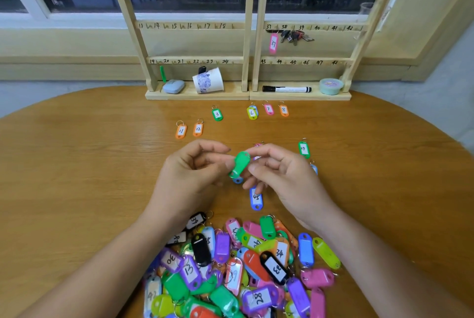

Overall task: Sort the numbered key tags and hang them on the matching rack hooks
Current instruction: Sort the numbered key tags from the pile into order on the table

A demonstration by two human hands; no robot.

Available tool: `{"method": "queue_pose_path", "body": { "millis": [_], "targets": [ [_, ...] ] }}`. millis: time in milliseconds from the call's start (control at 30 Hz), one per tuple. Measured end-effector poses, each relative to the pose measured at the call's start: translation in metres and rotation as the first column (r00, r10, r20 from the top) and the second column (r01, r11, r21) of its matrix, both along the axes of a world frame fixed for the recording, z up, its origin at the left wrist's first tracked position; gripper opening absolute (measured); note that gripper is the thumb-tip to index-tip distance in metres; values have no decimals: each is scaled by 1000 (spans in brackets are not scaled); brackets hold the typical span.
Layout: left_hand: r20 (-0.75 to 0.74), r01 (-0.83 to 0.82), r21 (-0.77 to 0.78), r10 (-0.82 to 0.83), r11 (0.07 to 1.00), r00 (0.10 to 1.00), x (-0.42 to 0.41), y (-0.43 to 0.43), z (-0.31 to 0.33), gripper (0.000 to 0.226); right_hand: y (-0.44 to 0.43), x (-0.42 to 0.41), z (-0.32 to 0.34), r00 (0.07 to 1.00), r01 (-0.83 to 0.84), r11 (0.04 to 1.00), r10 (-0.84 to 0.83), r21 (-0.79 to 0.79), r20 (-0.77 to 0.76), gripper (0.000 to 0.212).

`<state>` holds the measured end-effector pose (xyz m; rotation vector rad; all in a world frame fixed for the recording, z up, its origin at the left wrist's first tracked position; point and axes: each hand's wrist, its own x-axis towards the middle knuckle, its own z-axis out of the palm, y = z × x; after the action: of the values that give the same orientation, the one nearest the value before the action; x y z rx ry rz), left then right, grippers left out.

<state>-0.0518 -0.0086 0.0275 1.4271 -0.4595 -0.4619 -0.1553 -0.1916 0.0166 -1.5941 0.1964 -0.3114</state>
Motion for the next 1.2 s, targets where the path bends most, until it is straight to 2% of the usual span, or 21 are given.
{"method": "queue_pose_path", "body": {
  "millis": [100, 167, 300, 400, 433, 533, 700, 833, 1000, 1067, 1200],
  "targets": [
    [-160, 82, -25, -85, 996, 983, -1, 0, -2, 31, 2, -1, 1, 997, -61, 997, 63, -49, 44, 32],
    [-226, 115, -38, -121, 993, 966, -3, -1, -3, 29, 1, -1, 1, 996, -73, 995, 77, -73, 54, 33],
    [-296, 158, -63, -170, 985, 940, -4, -1, 2, 28, -4, -5, 5, 993, -97, 988, 104, -119, 55, 23],
    [-303, 194, -84, -210, 977, 930, -2, 2, 4, 28, -5, -6, 7, 994, -105, 991, 108, -87, 33, 9],
    [-296, 201, -86, -217, 976, 930, -2, 3, 5, 27, -4, -6, 8, 994, -107, 992, 109, -71, 24, 4],
    [-256, 199, -39, -202, 979, 945, -2, 3, 6, 19, -4, -5, 8, 997, -73, 997, 73, -2, 4, 9],
    [-71, 160, 94, -153, 983, 986, -7, 3, 6, 29, -6, -5, 7, 998, -54, 998, 54, -14, -26, 13],
    [18, 136, 156, -141, 978, 990, -5, 2, 4, 8, -5, -5, 5, 998, -50, 998, 49, -31, -39, 13],
    [325, 61, 320, -170, 946, 930, 0, 8, 5, 2, -3, -5, 1, 995, -85, 988, 77, -131, -64, 11],
    [333, 37, 330, -153, 943, 930, 5, 11, 10, 2, -5, -5, 0, 997, -61, 987, 54, -151, -47, 11],
    [220, -100, 296, 34, 950, 975, 35, 24, 16, 11, -14, -5, 0, 998, 62, 982, -62, -177, 4, 10]
  ]
}}
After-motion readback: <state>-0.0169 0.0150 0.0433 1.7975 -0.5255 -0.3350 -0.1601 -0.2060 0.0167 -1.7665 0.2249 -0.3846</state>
